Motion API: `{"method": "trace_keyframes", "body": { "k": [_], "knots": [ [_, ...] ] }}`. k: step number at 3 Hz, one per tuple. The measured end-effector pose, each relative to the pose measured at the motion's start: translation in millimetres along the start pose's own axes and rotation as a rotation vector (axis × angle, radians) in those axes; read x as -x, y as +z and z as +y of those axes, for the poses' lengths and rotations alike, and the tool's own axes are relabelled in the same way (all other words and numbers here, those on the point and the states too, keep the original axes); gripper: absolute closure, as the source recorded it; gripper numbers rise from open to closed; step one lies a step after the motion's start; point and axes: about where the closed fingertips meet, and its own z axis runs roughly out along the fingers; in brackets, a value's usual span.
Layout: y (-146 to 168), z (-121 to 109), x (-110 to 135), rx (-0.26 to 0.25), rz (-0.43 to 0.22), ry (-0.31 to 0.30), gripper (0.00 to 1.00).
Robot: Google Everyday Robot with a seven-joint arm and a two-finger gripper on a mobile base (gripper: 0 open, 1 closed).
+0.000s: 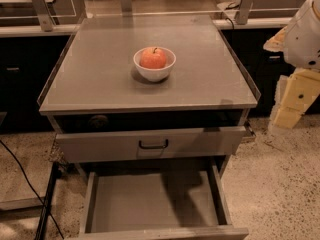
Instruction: Place apple into middle drawer
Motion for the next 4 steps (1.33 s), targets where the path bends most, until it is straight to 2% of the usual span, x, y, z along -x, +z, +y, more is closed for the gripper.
{"method": "trace_keyframes", "body": {
  "k": [1, 3, 4],
  "knots": [
    [0.0, -0.1, 0.1, 0.0, 0.0, 0.0, 0.0],
    [2.9, -48.0, 40.6, 0.016, -0.14, -0.011, 0.0],
    [18.5, -77.4, 90.6, 0.007, -0.263, -0.004, 0.0]
  ]
}}
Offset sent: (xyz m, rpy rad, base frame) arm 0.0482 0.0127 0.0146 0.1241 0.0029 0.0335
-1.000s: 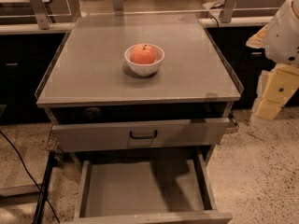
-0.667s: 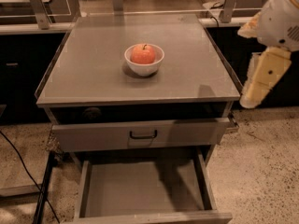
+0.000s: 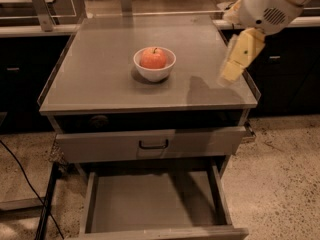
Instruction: Place apple into middle drawer
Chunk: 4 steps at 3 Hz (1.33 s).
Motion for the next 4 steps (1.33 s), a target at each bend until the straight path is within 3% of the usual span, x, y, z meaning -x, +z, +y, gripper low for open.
{"method": "trace_keyframes", "body": {
  "k": [1, 2, 4],
  "knots": [
    [19.9, -26.1, 34.6, -0.062, -0.116, 0.041, 0.0],
    [20.6, -26.7, 34.9, -0.061, -0.117, 0.042, 0.0],
    [60.0, -53.7, 74.2, -0.029, -0.197, 0.023, 0.0]
  ]
}}
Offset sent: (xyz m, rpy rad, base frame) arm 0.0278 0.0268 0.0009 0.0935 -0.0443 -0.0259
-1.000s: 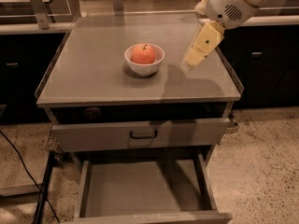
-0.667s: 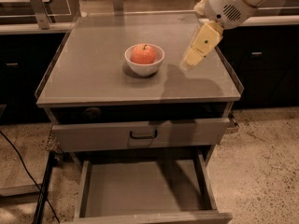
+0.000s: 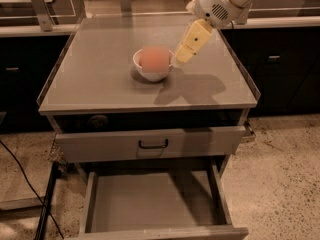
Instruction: Place apple into middle drawer
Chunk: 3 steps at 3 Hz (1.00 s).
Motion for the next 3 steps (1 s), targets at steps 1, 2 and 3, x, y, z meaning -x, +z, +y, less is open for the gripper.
{"method": "trace_keyframes", "body": {
  "k": [1, 2, 3],
  "knots": [
    [25.6, -10.7, 14.3, 0.011, -0.006, -0.011, 0.0],
    [47.1, -19.4, 21.1, 0.022, 0.004, -0.014, 0.08],
    [60.6, -25.6, 23.8, 0.025, 0.018, -0.011, 0.19]
  ]
}}
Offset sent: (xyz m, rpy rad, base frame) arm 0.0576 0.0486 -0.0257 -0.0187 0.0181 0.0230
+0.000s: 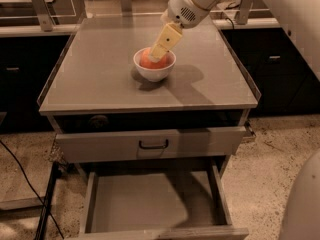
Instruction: Place apple into middle drawer
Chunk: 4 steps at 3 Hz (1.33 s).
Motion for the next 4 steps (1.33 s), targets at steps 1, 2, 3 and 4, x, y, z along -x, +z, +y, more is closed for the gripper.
{"method": "trace_keyframes", "body": {
  "k": [1, 2, 3, 4],
  "knots": [
    [9.7, -5.3, 0.8, -0.002, 0.008, 0.006, 0.17],
    [20.1, -13.0, -1.9, -0.01, 0.015, 0.022, 0.18],
    [29.8, -18.8, -6.2, -0.017, 0.021, 0.043, 0.28],
    [38.4, -21.5, -12.2, -0.018, 0.031, 0.06, 0.29]
  ]
}}
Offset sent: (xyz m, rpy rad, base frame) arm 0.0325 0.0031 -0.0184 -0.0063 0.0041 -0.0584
